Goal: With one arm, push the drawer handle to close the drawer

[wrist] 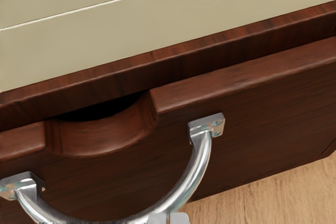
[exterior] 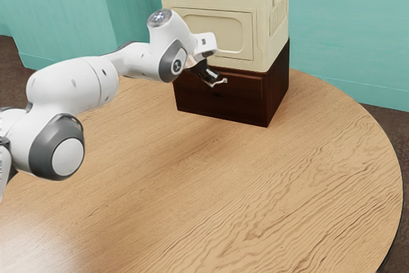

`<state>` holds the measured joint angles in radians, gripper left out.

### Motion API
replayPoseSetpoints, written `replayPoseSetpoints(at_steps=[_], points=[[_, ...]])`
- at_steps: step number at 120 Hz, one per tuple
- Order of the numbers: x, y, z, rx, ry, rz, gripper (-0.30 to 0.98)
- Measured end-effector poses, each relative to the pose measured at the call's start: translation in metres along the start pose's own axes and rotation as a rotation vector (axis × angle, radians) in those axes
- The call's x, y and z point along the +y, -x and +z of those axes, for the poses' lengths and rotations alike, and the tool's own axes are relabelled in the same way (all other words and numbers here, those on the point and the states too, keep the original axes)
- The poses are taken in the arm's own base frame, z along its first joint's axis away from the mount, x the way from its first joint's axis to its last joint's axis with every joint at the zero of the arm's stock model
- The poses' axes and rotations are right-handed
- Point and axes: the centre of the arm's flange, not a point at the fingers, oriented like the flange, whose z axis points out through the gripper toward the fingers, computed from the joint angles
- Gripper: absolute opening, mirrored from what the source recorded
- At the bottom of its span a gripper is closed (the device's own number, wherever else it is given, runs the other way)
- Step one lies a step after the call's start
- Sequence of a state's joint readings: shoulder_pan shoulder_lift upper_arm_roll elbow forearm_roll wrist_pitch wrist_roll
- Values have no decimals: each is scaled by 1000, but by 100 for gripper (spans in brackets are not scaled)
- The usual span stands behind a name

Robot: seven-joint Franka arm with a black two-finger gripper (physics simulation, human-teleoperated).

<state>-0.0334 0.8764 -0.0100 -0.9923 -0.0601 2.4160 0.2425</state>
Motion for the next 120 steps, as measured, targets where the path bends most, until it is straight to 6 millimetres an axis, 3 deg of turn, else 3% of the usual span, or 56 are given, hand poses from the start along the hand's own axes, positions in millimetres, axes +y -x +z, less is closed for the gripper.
replayPoseSetpoints(at_steps=[44,54,58,62,70,77,82,98,106,120], points=[[-7,-2,9,34,15,-11,-11],[13,35,1,-55,46,-32,-10],[25,51,-19,-81,58,-41,-10],[35,72,-53,-103,67,-56,-10],[49,117,-145,-122,80,-88,-9],[55,133,-217,-128,97,-106,3],[58,141,-250,-145,110,-115,13],[57,157,-319,-210,99,-117,38],[58,153,-347,-241,87,-108,47],[60,160,-354,-332,76,-112,56]])
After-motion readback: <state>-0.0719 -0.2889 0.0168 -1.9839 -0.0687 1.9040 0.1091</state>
